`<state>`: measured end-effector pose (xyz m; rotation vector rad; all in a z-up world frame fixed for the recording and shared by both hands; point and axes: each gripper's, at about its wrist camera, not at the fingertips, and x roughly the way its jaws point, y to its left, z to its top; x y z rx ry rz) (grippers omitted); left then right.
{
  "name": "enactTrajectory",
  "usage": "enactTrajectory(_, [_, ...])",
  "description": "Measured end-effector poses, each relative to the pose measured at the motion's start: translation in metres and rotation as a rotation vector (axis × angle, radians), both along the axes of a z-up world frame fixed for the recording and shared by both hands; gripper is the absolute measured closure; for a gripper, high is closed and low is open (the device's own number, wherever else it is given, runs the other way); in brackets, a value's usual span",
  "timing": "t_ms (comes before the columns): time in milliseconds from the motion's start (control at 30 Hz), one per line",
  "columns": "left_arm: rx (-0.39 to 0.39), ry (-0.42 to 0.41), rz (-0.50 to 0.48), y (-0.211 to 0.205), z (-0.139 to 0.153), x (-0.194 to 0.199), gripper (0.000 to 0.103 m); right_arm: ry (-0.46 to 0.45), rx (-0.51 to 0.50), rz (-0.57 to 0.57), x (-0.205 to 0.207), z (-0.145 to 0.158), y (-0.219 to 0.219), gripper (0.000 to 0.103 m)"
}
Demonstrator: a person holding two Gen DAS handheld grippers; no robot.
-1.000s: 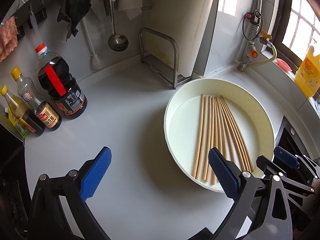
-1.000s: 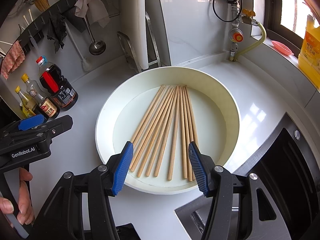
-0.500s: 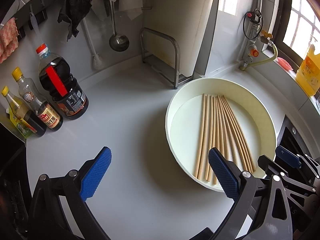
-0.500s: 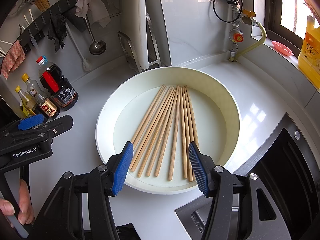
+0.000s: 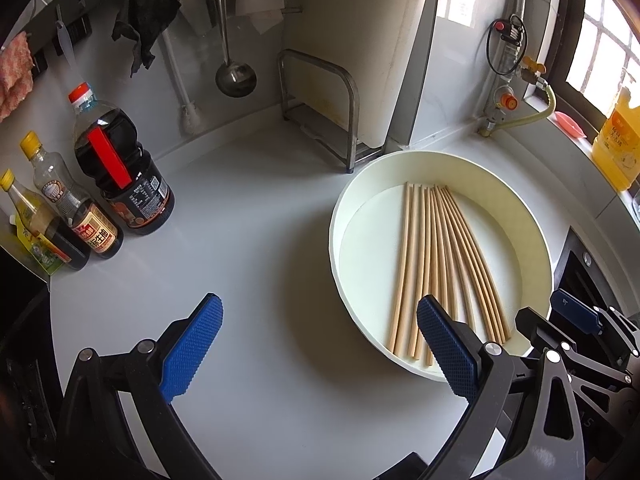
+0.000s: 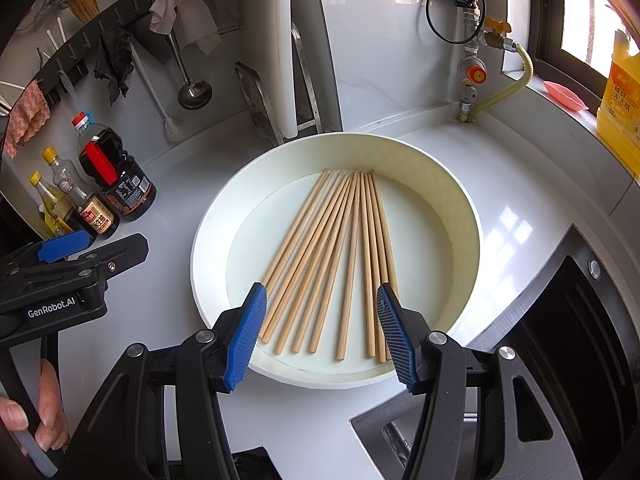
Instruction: Organize utensils
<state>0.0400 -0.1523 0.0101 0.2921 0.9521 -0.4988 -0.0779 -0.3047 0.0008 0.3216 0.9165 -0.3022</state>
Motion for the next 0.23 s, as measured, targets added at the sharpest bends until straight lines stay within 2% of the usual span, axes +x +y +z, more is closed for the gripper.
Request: enactTrajectory(233, [0.007, 0.009, 0.007, 0.0036, -0.003, 0.0019, 0.007, 0.0, 0.001, 0.002, 0.0004, -0.0001, -0.0003, 0.048])
